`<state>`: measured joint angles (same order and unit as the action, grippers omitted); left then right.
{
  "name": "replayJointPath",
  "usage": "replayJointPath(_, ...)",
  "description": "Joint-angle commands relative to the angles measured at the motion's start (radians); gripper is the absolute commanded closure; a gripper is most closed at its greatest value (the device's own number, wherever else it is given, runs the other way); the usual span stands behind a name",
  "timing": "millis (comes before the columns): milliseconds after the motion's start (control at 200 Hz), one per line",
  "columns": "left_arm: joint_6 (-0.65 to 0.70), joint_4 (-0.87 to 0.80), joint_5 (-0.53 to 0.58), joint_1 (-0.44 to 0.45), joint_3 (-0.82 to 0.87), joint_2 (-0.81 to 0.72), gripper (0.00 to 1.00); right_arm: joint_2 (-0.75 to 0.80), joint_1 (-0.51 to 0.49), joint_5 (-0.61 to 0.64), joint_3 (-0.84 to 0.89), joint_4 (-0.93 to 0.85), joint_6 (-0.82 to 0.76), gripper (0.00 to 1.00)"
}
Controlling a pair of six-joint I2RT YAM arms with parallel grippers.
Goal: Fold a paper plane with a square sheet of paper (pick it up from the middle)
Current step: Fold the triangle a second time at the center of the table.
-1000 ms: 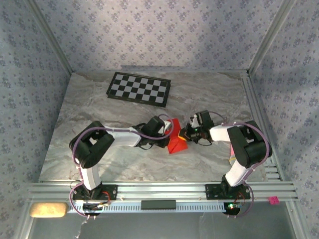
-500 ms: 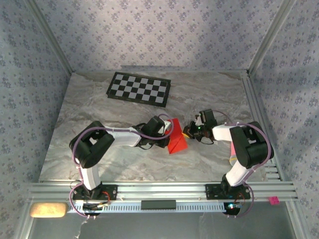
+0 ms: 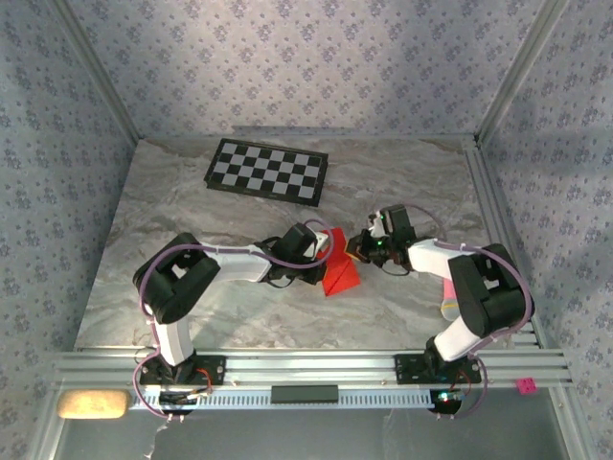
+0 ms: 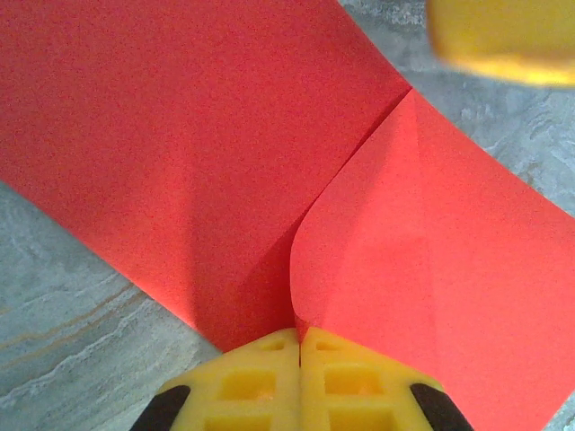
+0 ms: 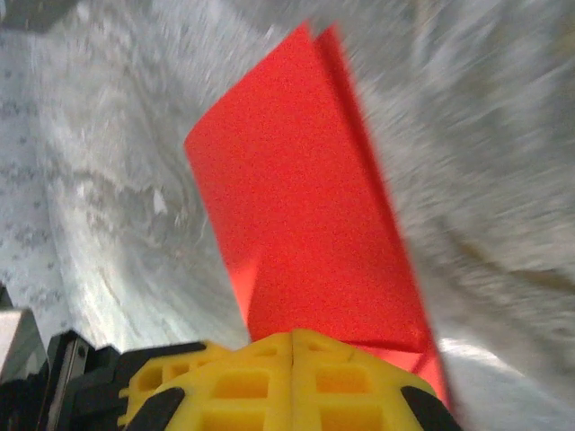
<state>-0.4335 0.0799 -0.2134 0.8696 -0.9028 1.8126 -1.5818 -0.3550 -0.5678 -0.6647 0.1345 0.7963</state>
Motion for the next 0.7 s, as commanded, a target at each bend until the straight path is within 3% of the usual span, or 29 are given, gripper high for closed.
replayJointPath(0, 0.019, -0.127, 0.018, -0.004, 0.019, 0.044, 1.00, -0.032, -0.033, -0.047, -0.024, -0.050, -0.028, 0.99)
replayJointPath(470, 0.012, -0.126, 0.021, -0.004, 0.012, 0.046, 1.00, -0.128, -0.044, 0.051, 0.042, -0.090, -0.061, 1.00)
replayJointPath(600, -0.020, -0.131, 0.055, -0.010, 0.012, 0.013, 0.94, -0.105, -0.044, 0.086, 0.062, -0.102, -0.062, 1.00)
replayJointPath(695, -0.050, -0.153, 0.067, -0.019, -0.002, -0.023, 0.82, -0.098, -0.045, 0.090, 0.061, -0.104, -0.061, 1.00)
